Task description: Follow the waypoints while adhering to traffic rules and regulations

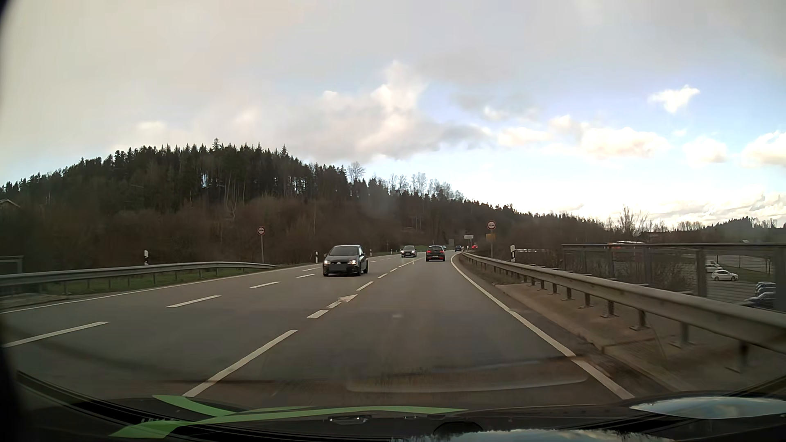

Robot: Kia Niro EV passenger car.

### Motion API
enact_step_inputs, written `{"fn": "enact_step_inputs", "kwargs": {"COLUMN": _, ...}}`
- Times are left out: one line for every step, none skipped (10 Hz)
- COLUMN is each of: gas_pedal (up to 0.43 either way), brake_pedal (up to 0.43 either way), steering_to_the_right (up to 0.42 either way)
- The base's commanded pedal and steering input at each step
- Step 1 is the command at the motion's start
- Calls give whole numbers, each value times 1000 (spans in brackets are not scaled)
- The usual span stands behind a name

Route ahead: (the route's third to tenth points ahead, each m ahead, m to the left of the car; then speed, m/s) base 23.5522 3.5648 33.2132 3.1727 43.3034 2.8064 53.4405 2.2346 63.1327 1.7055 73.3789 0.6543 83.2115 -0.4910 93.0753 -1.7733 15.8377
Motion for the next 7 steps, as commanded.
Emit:
{"fn": "enact_step_inputs", "kwargs": {"gas_pedal": 130, "brake_pedal": 0, "steering_to_the_right": 3}}
{"fn": "enact_step_inputs", "kwargs": {"gas_pedal": 130, "brake_pedal": 0, "steering_to_the_right": 3}}
{"fn": "enact_step_inputs", "kwargs": {"gas_pedal": 130, "brake_pedal": 0, "steering_to_the_right": 3}}
{"fn": "enact_step_inputs", "kwargs": {"gas_pedal": 130, "brake_pedal": 0, "steering_to_the_right": 3}}
{"fn": "enact_step_inputs", "kwargs": {"gas_pedal": 130, "brake_pedal": 0, "steering_to_the_right": 3}}
{"fn": "enact_step_inputs", "kwargs": {"gas_pedal": 130, "brake_pedal": 0, "steering_to_the_right": 3}}
{"fn": "enact_step_inputs", "kwargs": {"gas_pedal": 130, "brake_pedal": 0, "steering_to_the_right": 3}}
